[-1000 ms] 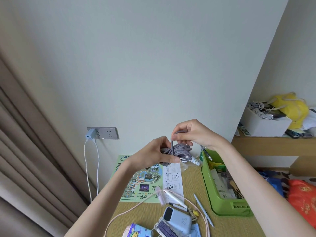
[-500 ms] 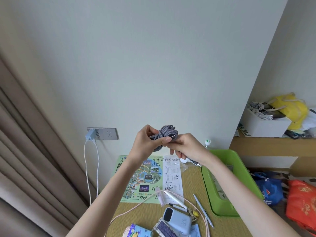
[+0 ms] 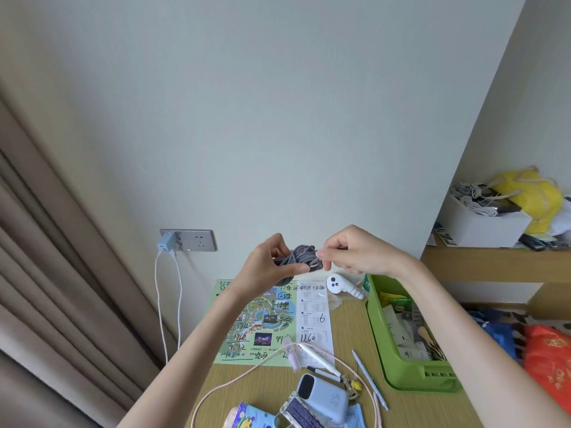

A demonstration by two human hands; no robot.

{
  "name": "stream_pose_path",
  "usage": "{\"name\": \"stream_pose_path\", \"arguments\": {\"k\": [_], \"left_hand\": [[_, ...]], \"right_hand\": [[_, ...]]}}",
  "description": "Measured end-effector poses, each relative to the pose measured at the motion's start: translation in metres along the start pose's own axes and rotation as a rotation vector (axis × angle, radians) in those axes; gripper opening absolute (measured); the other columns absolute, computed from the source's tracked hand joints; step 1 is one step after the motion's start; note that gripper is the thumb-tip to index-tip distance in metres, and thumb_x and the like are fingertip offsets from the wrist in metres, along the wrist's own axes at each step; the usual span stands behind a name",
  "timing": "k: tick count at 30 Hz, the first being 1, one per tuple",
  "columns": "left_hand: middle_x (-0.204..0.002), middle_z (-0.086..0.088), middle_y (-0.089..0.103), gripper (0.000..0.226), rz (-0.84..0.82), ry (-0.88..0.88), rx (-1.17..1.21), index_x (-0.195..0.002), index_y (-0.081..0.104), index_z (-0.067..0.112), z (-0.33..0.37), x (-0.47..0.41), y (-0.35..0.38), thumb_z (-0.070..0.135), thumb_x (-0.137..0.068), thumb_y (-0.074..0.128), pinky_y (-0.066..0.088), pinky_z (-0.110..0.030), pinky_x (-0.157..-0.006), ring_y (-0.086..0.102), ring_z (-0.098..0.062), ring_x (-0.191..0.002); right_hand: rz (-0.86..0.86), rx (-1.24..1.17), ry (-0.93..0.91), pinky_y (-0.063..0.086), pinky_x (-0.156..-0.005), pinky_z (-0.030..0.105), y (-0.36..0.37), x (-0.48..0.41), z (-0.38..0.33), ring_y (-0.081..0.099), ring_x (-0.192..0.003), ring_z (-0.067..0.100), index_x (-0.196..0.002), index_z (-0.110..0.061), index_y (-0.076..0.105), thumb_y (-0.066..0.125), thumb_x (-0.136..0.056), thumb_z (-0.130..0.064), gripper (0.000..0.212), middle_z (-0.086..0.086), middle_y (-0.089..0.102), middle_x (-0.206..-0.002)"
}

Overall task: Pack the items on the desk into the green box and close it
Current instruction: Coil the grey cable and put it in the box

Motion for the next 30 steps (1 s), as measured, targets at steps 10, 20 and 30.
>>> {"name": "stream_pose_path", "arguments": {"k": [10, 20, 30], "left_hand": [[-0.071, 0.003, 0.044, 0.037, -0.425, -0.01, 0.001, -0.088, 0.054, 0.003, 0.014, 0.008, 0.022, 0.017, -0.073, 0.085, 0.031, -0.025, -0.062, 0.04, -0.011, -0.066], [-0.079, -0.012, 0.058, 0.029, -0.374, -0.067, 0.237, -0.082, 0.056, 0.009, 0.02, 0.012, 0.013, 0.02, -0.076, 0.082, 0.037, -0.026, -0.059, 0.049, -0.019, -0.07], [-0.083, -0.009, 0.063, 0.043, -0.282, -0.137, 0.222, -0.086, 0.052, 0.012, 0.01, 0.009, 0.019, 0.034, -0.07, 0.085, 0.037, -0.037, -0.061, 0.052, -0.021, -0.07]], "right_hand": [[-0.024, -0.119, -0.071, 0.044, -0.049, 0.019, -0.001, -0.014, 0.008, 0.051, -0.047, 0.011, -0.074, -0.004, 0.073, 0.076, -0.082, -0.025, 0.022, -0.003, 0.057, -0.052], [0.099, -0.667, -0.051, 0.052, -0.067, 0.02, 0.005, -0.006, 0.038, 0.06, -0.068, 0.012, -0.09, -0.008, 0.071, 0.072, -0.079, -0.02, 0.016, 0.002, 0.065, -0.071], [0.229, -0.954, -0.006, 0.051, -0.065, 0.018, 0.011, -0.007, 0.026, 0.066, -0.078, 0.013, -0.097, -0.011, 0.066, 0.07, -0.082, -0.023, 0.02, 0.013, 0.073, -0.103]]}}
Point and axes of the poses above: each hand's wrist, its own x-axis away from the middle knuckle, its own y-axis out of the palm, z = x × y, the point moved 2 cm from there along -x, towards the middle knuckle
